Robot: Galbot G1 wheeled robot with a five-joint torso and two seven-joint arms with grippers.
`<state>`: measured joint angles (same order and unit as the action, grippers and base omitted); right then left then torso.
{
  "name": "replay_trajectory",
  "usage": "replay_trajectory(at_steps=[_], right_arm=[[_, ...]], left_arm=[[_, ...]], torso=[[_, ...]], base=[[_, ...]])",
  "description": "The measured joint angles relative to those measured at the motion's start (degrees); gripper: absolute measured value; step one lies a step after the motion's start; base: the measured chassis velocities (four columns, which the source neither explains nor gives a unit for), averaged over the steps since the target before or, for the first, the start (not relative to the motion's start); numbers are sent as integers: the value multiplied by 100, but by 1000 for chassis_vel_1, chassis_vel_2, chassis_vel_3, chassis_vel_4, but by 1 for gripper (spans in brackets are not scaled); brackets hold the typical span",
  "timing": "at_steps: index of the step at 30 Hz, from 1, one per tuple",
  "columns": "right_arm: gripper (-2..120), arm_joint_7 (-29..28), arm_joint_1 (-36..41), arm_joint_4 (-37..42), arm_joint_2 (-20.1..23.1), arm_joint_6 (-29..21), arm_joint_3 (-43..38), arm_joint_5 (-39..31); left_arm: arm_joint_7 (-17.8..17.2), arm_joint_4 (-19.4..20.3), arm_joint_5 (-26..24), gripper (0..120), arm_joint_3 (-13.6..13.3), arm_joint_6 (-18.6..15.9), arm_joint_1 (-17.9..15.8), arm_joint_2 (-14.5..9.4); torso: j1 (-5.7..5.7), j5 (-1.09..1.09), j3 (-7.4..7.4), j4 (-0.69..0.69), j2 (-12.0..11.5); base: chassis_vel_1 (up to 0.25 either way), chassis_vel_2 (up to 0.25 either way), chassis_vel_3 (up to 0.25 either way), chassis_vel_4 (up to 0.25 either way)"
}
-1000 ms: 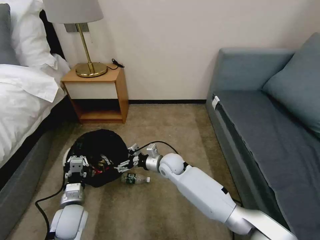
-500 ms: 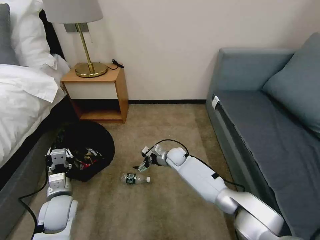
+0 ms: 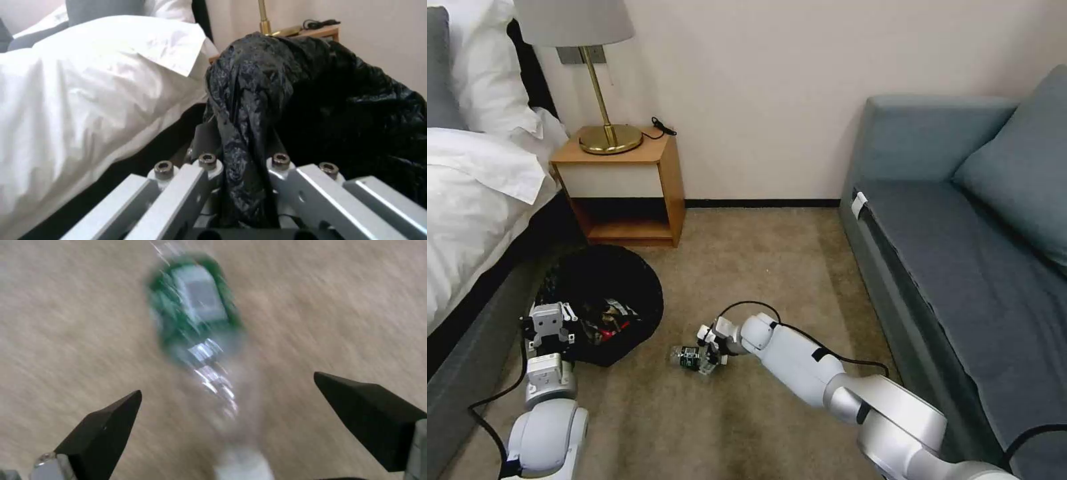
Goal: Pick up the trash bin, then pick up the garbage on the floor and place it into the trash bin.
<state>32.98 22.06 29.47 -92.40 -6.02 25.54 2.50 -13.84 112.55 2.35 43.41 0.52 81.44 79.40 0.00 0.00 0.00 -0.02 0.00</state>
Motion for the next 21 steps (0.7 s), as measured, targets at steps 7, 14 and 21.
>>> replay_trajectory(at_steps=[7, 14, 21], right_arm=[[100, -222, 41, -348, 11, 202, -251, 132], [100, -243, 111, -323, 16, 207, -253, 134], [96, -243, 116, -363, 20, 223, -246, 141]], left_arm=[[40, 20, -40, 4, 31, 105, 153, -37], [66, 21, -70, 4, 33, 124, 180, -70], [84, 20, -107, 4, 35, 124, 156, -109]], torso=[[0, 0, 0, 3, 0], [0, 1, 0, 2, 0], [0, 0, 0, 2, 0]], base=[[0, 0, 0, 0], [0, 0, 0, 0], [0, 0, 0, 0]])
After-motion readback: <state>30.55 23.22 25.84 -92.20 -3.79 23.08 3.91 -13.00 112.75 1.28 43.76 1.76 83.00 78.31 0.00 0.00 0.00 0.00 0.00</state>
